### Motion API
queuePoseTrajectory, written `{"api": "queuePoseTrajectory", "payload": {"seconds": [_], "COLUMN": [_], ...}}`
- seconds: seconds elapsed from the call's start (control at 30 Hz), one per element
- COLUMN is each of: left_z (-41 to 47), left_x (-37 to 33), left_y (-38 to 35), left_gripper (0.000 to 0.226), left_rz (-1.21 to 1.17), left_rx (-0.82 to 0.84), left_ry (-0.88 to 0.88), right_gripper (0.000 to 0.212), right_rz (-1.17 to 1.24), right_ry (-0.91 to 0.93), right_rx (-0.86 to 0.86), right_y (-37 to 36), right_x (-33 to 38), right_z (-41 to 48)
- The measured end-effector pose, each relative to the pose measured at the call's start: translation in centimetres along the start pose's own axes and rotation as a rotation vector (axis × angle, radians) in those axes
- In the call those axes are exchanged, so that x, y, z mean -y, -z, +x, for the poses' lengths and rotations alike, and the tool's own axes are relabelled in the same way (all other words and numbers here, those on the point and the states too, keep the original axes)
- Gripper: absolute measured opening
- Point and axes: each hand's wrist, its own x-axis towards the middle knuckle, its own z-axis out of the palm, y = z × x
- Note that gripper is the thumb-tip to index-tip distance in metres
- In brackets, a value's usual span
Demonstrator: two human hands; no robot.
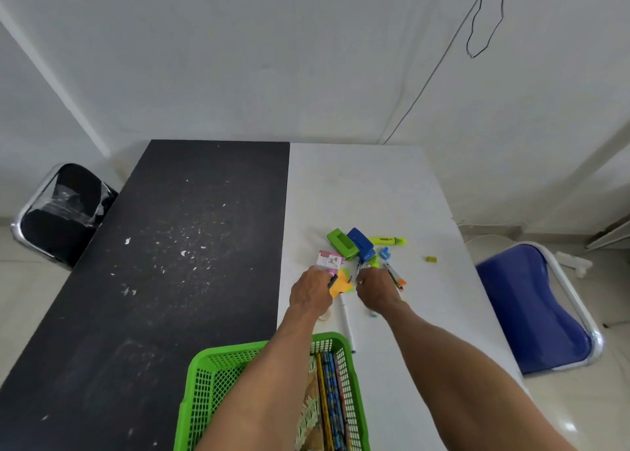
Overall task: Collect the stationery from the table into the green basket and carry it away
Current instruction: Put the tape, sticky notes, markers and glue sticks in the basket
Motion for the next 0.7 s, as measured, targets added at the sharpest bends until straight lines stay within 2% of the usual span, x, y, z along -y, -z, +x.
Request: {"api": "queuePoseTrajectory", "payload": {"seconds": [0.17, 0.3, 0.43, 0.57, 0.7], "left_z": [5.0, 8.7, 11.0, 12.2, 12.8], "left_x": [1.8, 3.4, 5.1, 6.4, 6.9], "left_y": [0.2, 0.0, -1.3, -2.9, -3.5], "left_gripper": [0.028, 0.031, 0.029, 0.027, 0.028], "left_rz": [-0.011, -0.040, -0.049, -0.056, -0.091], "left_rx": [0.004, 0.021, 0.049, 0.054, 0.049], "left_ry": [0.064, 0.088, 0.111, 0.141, 0.173], "right_gripper": [0.031, 0.030, 0.034, 0.029, 0.031], "right_rz": [0.034, 0.033, -0.038, -0.169, -0.192], "right_ry": [-0.051, -0.074, -0.055, -0.056, -0.037], "right_rx": [-0.015, -0.056, -0.083, -0.100, -0.107], "right_y": [-0.5, -1.7, -3.4, -4.6, -4.8], "right_x": [0.8, 2.0, 2.7, 3.1, 3.1], "right_z": [5.6, 10.0, 13.3, 14.9, 15.5]}}
